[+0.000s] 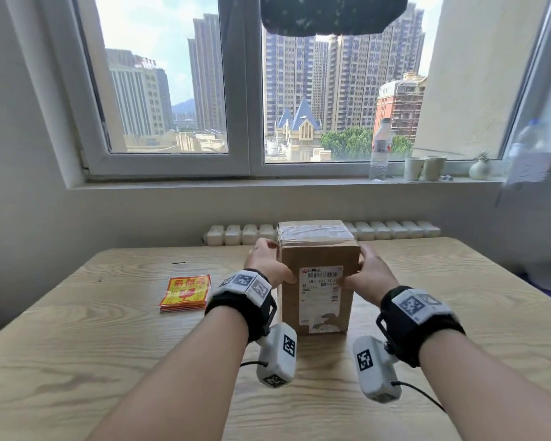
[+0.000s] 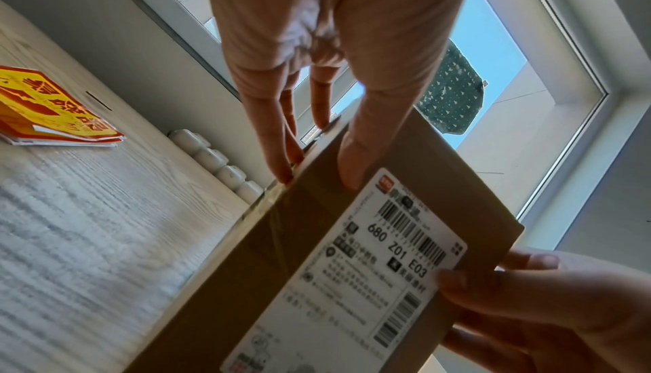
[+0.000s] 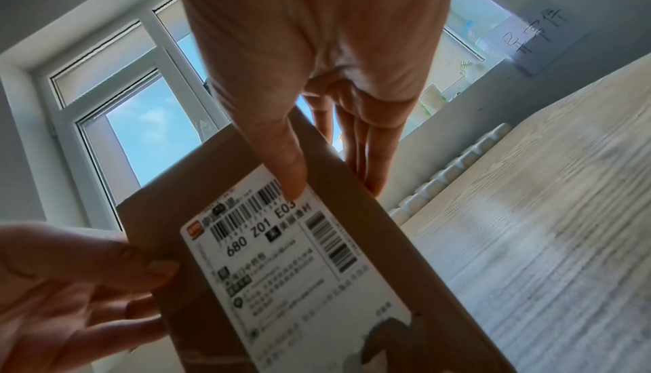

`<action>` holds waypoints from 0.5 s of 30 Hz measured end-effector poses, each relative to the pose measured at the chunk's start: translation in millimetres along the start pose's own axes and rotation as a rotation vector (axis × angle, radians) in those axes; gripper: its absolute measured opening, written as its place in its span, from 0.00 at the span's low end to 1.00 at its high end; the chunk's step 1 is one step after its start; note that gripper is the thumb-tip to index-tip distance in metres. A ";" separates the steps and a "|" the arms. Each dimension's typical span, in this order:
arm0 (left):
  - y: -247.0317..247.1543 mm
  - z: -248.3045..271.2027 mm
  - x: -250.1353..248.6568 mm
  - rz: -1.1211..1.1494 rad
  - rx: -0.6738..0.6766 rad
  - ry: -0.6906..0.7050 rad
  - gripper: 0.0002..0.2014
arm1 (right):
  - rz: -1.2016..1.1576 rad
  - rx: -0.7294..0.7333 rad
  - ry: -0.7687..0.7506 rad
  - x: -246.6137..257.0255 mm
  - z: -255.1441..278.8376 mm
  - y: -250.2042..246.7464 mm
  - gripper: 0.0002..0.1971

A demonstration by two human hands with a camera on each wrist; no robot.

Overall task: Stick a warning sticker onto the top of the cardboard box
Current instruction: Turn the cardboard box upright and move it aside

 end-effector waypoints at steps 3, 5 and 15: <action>1.8 -1.6 3.3 0.007 0.022 0.006 0.43 | 0.014 -0.018 0.002 -1.4 1.7 2.2 0.37; 1.0 -3.3 4.7 -0.016 0.031 0.000 0.42 | -0.001 -0.034 -0.013 3.3 3.3 2.7 0.36; -77.8 7.2 57.9 -0.148 -0.137 -0.081 0.25 | 0.240 -0.350 -0.554 141.0 46.1 18.8 0.16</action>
Point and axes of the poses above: each hand's wrist, its own z-axis away from the middle knuckle, its own y-axis out of the palm, x = y × z, the point moved 10 cm from there along -z, towards the middle knuckle, and after that the axes turned 11 degrees about x, right-handed, at the moved point
